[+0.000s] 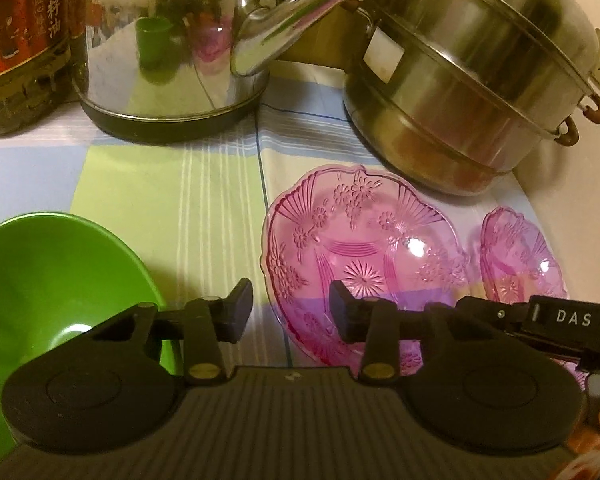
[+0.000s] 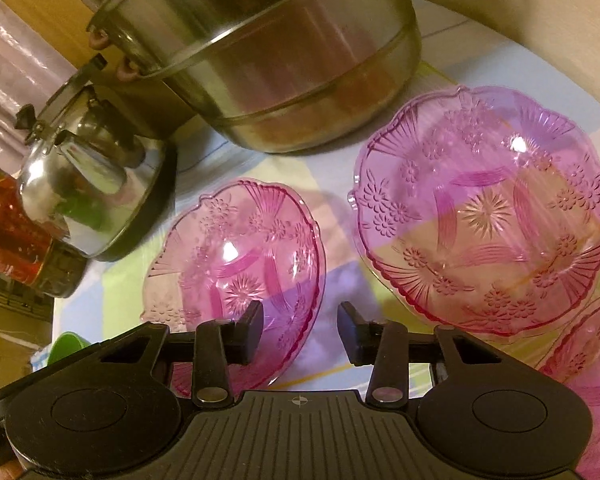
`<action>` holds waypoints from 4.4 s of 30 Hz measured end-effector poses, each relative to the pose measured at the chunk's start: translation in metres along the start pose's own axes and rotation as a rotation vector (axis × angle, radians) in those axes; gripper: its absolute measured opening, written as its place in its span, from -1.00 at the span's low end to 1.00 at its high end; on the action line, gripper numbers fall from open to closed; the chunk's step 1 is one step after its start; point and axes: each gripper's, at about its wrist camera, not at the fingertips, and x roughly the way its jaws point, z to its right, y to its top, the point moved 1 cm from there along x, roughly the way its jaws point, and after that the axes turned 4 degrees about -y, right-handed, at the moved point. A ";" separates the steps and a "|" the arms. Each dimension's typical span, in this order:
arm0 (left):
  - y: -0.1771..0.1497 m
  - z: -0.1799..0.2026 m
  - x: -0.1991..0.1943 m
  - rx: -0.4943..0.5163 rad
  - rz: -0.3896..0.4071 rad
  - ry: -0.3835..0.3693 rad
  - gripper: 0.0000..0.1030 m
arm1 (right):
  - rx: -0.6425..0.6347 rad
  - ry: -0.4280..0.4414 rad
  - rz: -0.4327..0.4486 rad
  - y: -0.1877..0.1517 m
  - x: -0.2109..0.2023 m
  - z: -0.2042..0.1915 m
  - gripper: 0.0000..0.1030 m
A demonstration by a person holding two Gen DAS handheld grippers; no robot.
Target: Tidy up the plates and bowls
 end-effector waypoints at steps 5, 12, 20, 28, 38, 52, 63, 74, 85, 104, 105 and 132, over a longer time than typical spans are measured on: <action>0.001 0.001 0.002 -0.006 -0.004 -0.010 -0.30 | -0.003 -0.003 -0.008 0.002 0.008 -0.001 -0.18; 0.001 0.007 0.005 0.030 -0.009 0.009 -0.32 | -0.003 -0.016 -0.022 0.004 0.016 -0.002 -0.36; 0.000 0.013 0.014 0.123 -0.022 0.108 -0.50 | -0.007 -0.026 -0.030 0.005 0.025 0.000 -0.64; -0.003 0.019 0.013 0.184 -0.017 0.130 -0.78 | -0.017 -0.023 -0.026 0.005 0.027 0.001 -0.82; -0.003 0.016 0.002 0.154 0.019 0.089 -0.78 | -0.001 0.020 0.000 0.007 0.014 0.006 -0.83; 0.003 0.048 -0.048 0.158 0.112 0.030 -0.78 | -0.034 0.046 0.092 0.001 -0.045 0.007 -0.82; -0.039 0.115 -0.099 0.167 0.137 -0.069 -0.78 | -0.064 0.028 0.157 -0.018 -0.139 0.043 -0.82; -0.094 0.192 -0.115 0.240 0.099 -0.124 -0.78 | 0.020 -0.028 0.170 -0.057 -0.209 0.115 -0.81; -0.147 0.225 -0.091 0.277 0.020 -0.113 -0.78 | 0.111 -0.061 0.120 -0.091 -0.215 0.179 -0.81; -0.175 0.229 -0.052 0.258 -0.042 -0.066 -0.78 | 0.026 -0.131 0.111 -0.097 -0.185 0.203 -0.81; -0.175 0.230 -0.052 0.258 -0.042 -0.064 -0.78 | 0.019 -0.135 0.115 -0.098 -0.185 0.202 -0.81; -0.181 0.227 -0.039 0.214 -0.035 -0.028 -0.62 | -0.087 -0.189 0.165 -0.092 -0.170 0.197 -0.42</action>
